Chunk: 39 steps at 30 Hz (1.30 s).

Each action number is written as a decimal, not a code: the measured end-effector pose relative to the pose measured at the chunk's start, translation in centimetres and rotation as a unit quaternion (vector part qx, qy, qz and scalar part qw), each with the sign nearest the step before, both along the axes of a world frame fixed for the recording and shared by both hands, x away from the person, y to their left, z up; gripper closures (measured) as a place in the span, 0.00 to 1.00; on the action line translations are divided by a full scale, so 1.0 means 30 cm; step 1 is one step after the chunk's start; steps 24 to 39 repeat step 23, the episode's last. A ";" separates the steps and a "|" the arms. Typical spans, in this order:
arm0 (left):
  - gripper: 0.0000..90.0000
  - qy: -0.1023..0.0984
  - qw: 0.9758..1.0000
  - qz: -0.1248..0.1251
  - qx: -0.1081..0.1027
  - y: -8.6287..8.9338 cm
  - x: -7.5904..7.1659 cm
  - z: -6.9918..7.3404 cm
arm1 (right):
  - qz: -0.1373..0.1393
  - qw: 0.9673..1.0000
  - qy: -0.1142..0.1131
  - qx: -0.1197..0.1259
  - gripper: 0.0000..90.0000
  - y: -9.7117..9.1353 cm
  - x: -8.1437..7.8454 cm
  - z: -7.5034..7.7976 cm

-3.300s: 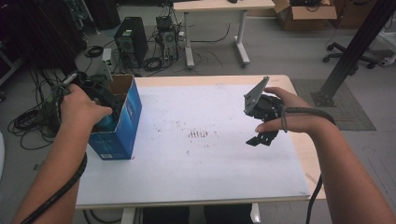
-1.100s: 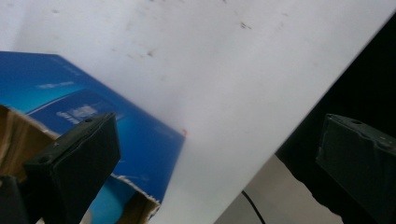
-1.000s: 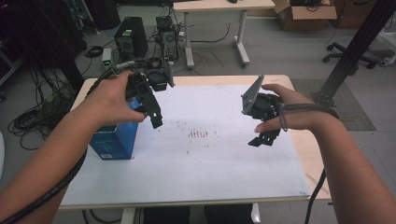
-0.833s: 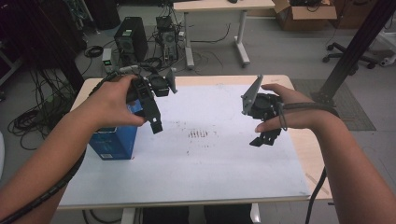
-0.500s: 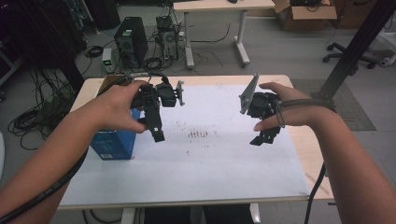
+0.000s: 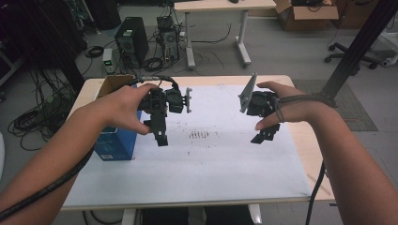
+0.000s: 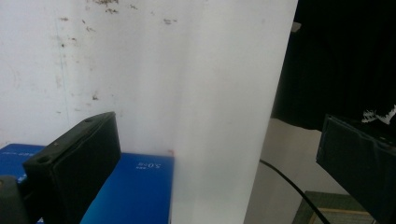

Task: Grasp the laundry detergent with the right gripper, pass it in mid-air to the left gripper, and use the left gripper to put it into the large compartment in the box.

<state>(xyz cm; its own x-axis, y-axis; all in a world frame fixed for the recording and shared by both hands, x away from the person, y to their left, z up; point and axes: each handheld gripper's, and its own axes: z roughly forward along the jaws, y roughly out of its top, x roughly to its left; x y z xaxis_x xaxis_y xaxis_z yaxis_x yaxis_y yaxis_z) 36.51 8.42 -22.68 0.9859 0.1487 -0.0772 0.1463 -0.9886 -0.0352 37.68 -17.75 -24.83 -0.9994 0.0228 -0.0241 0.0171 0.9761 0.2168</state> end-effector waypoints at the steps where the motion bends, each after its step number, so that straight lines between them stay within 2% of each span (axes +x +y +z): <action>1: 0.00 0.001 1.000 0.001 -0.001 0.000 0.002 0.000 | 0.000 1.000 0.000 0.000 0.04 0.000 0.002 -0.001; 16: 0.00 -0.003 1.000 0.006 -0.001 0.012 0.003 0.007 | -0.001 1.000 -0.002 -0.007 0.04 0.015 0.003 0.004; 22: 0.00 0.000 1.000 0.012 -0.011 0.019 -0.007 -0.002 | -0.006 1.000 -0.005 0.001 0.04 0.014 -0.007 0.005; 39: 0.00 -0.002 1.000 0.012 -0.011 0.018 -0.009 -0.007 | -0.007 1.000 -0.004 0.004 0.04 0.012 -0.008 0.001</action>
